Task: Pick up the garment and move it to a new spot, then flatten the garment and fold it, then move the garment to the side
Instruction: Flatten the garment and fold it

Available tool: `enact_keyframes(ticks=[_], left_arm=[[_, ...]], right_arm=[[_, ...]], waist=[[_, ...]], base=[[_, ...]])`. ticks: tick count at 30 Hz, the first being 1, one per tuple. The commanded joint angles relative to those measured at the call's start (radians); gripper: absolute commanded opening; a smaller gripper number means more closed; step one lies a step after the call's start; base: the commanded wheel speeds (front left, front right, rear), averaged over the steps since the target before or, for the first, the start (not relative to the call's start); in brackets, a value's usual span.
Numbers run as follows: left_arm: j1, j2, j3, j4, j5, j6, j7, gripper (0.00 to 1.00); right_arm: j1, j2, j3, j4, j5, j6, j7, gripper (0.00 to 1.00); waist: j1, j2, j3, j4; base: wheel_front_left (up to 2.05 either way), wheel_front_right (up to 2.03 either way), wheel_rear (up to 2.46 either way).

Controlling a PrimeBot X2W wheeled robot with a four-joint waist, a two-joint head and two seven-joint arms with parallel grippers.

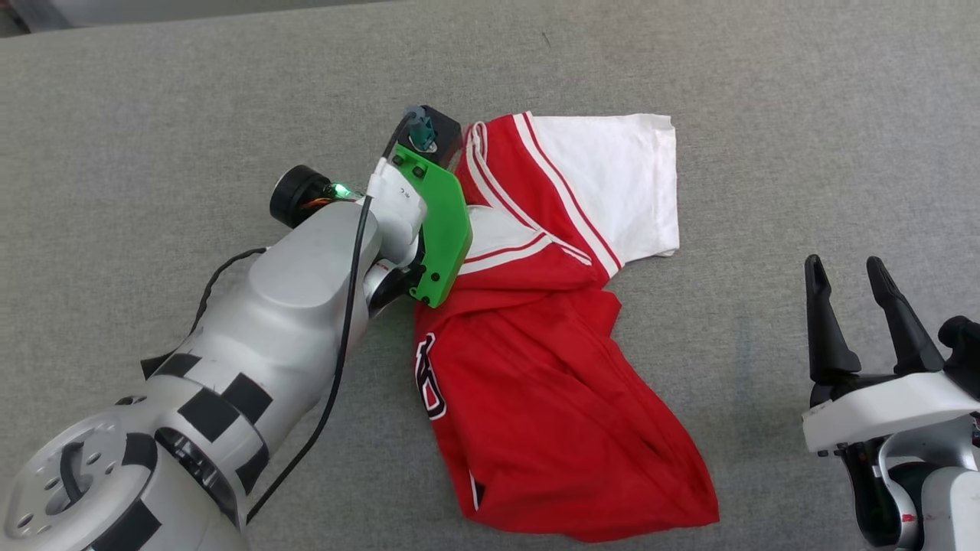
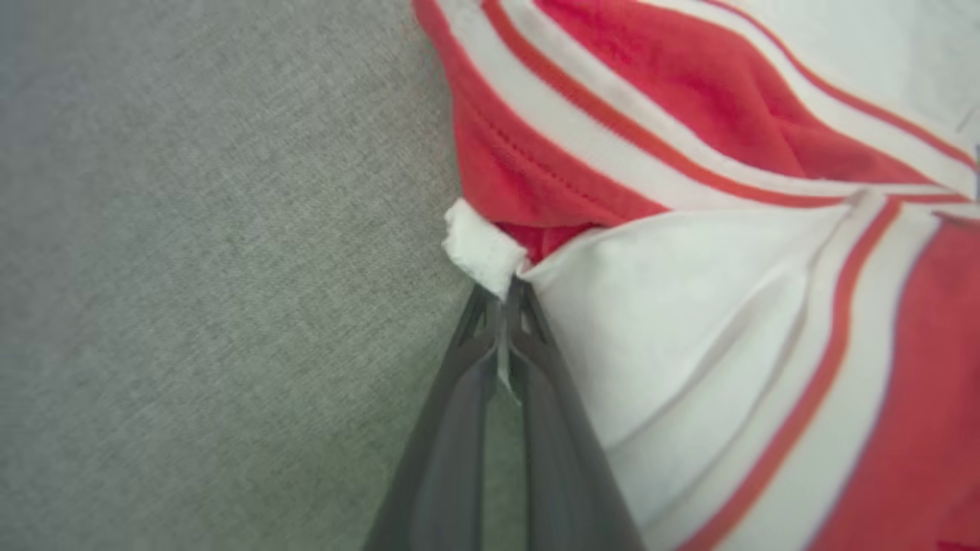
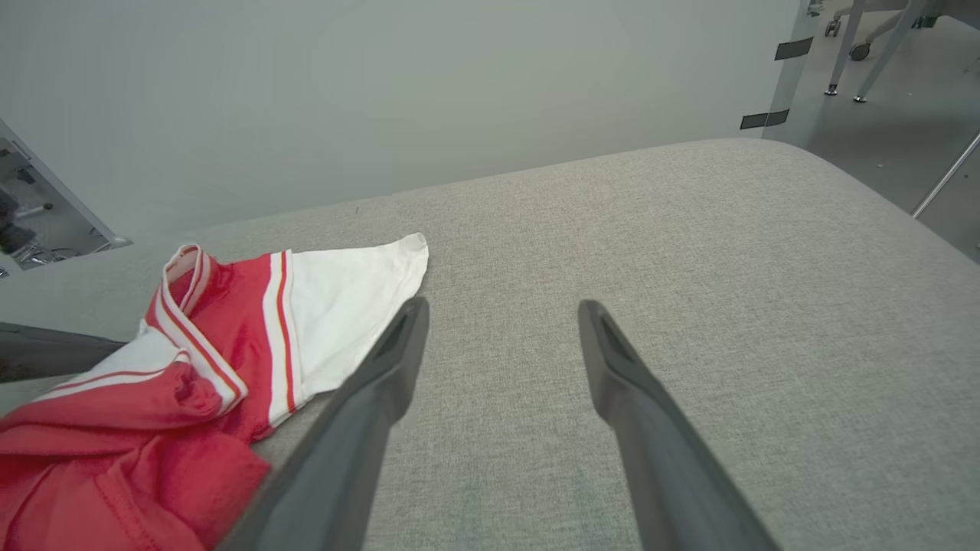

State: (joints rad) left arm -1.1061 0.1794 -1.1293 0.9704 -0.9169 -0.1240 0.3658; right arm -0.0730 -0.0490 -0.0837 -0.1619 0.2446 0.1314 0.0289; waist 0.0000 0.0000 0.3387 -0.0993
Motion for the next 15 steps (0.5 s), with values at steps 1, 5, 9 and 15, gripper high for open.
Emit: enact_keyframes(ticks=[1, 5, 9, 15], left_arm=[[0.019, 0.001, -0.001, 0.014, 0.006, 0.009, -0.027, 0.0], [0.023, 0.012, 0.022, 0.02, 0.006, 0.035, -0.117, 0.0], [0.057, 0.048, 0.051, 0.008, -0.006, 0.069, -0.193, 0.0], [0.178, 0.127, 0.109, -0.048, -0.055, 0.125, -0.292, 0.0]], right_arm=[[-0.004, -0.001, -0.002, 0.004, 0.012, -0.001, -0.008, 1.0], [0.014, -0.001, -0.014, 0.006, 0.015, -0.001, -0.006, 1.0], [0.03, -0.001, -0.029, 0.002, 0.015, -0.001, -0.001, 1.0], [0.056, -0.001, -0.052, -0.003, 0.016, -0.001, 0.007, 1.0]], waist=[[0.0, 0.0, -0.029, 0.015], [0.0, 0.0, -0.068, 0.038], [0.0, 0.0, -0.102, 0.066], [0.0, 0.0, -0.138, 0.1]], base=[[0.0, 0.0, 0.0], [0.0, 0.0, 0.0], [0.0, 0.0, 0.0], [0.0, 0.0, 0.0]])
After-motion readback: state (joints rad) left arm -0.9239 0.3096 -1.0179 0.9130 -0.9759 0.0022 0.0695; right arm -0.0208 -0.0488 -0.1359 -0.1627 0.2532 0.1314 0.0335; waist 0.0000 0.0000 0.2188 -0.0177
